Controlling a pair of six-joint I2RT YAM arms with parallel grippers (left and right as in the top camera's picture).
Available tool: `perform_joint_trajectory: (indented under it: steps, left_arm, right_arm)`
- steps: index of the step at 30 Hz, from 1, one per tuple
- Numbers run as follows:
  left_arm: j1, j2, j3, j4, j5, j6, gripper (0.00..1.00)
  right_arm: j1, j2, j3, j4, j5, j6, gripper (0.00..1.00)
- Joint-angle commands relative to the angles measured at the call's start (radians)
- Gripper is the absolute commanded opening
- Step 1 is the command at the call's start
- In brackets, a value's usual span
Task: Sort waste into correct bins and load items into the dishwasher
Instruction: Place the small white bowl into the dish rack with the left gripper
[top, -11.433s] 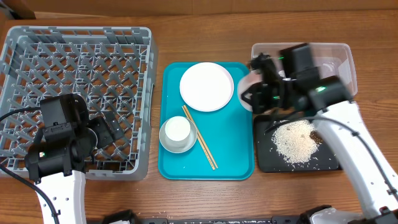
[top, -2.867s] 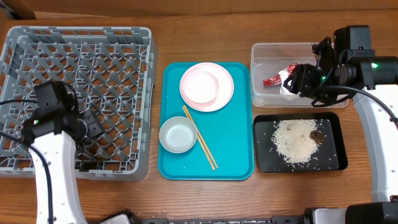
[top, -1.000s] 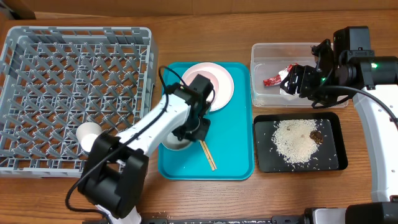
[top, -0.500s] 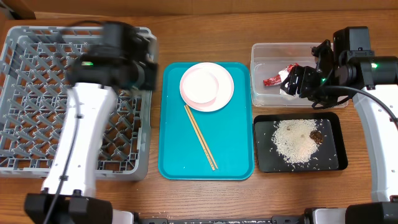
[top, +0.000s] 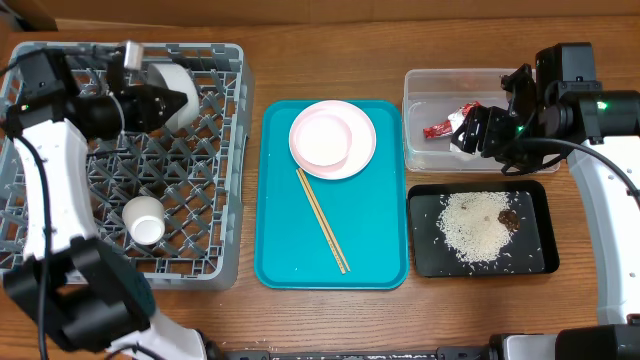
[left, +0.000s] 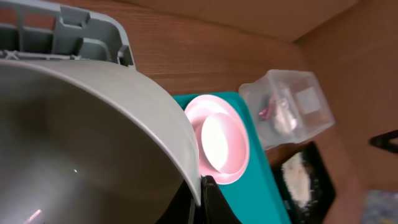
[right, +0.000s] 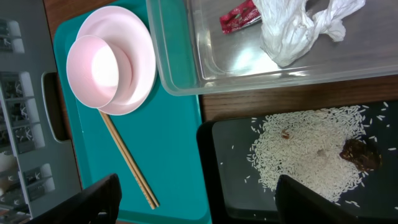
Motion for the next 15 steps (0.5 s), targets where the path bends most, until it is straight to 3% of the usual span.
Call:
perform_joint_trajectory:
  steps: [1, 11, 15]
  left_arm:
    - [0.055, 0.088, 0.013, -0.012, 0.200, 0.045, 0.04]
    - [0.159, 0.237, 0.013, -0.171, 0.197, 0.165, 0.04]
    - [0.212, 0.251, 0.013, -0.246, 0.094, 0.178, 0.04]
  right_arm:
    - [-0.002, -0.006, 0.006, -0.001, 0.010, -0.006, 0.81]
    - [-0.002, -0.006, 0.006, -0.006, 0.010, -0.005, 0.80]
    - [-0.002, -0.006, 0.006, -0.013, 0.010, -0.006, 0.80]
